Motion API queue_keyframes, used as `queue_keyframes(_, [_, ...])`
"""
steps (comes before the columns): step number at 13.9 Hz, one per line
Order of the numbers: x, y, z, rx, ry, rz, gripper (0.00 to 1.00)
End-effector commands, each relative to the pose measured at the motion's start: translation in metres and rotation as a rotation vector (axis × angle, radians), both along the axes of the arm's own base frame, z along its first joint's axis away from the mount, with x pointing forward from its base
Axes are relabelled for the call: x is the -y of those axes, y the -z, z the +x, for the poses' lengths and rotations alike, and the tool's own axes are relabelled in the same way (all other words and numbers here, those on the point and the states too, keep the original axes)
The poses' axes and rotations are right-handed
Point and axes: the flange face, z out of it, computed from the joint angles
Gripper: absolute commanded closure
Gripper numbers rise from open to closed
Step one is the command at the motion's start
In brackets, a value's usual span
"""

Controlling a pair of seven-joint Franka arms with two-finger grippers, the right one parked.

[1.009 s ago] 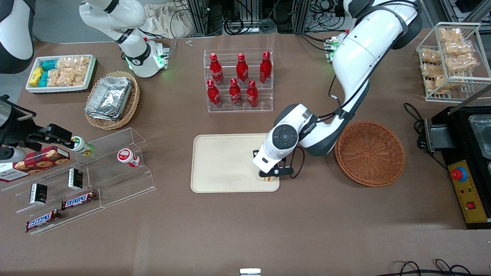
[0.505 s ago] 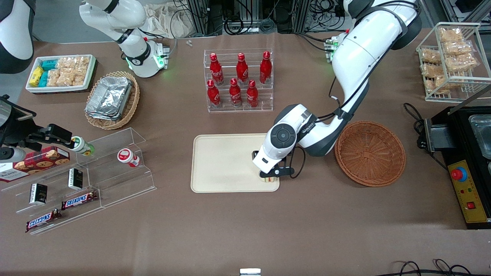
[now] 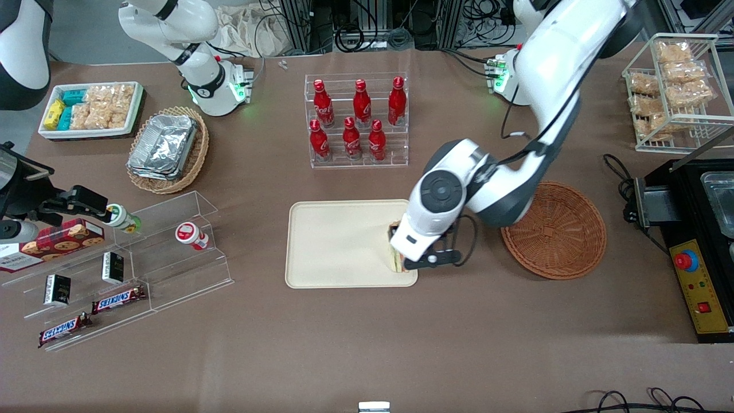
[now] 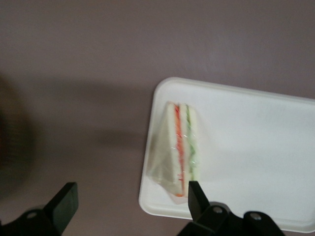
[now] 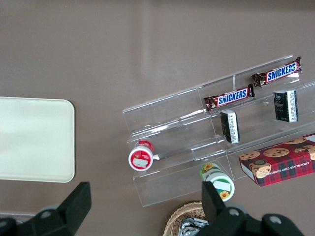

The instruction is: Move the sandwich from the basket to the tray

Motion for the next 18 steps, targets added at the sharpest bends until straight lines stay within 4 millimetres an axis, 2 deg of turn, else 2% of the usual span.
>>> queue_keyframes(1, [-0.064, -0.081, 0.0, -0.004, 0.009, -0.046, 0.01])
queue_keyframes(2, [-0.091, -0.1, -0.002, -0.032, 0.03, -0.027, 0.01])
queue_keyframes(5, [-0.146, -0.141, -0.014, -0.065, 0.177, 0.017, 0.01])
queue_keyframes(7, [-0.199, -0.151, -0.017, -0.065, 0.242, 0.035, 0.01])
queue_keyframes(10, [-0.279, -0.163, -0.035, -0.049, 0.356, 0.017, 0.01])
queue_keyframes(13, [-0.342, -0.155, -0.052, 0.017, 0.445, 0.03, 0.01])
queue_keyframes(15, [-0.35, -0.148, -0.052, 0.026, 0.459, 0.049, 0.0])
queue_keyframes(18, [-0.35, -0.158, -0.039, 0.033, 0.463, 0.102, 0.0])
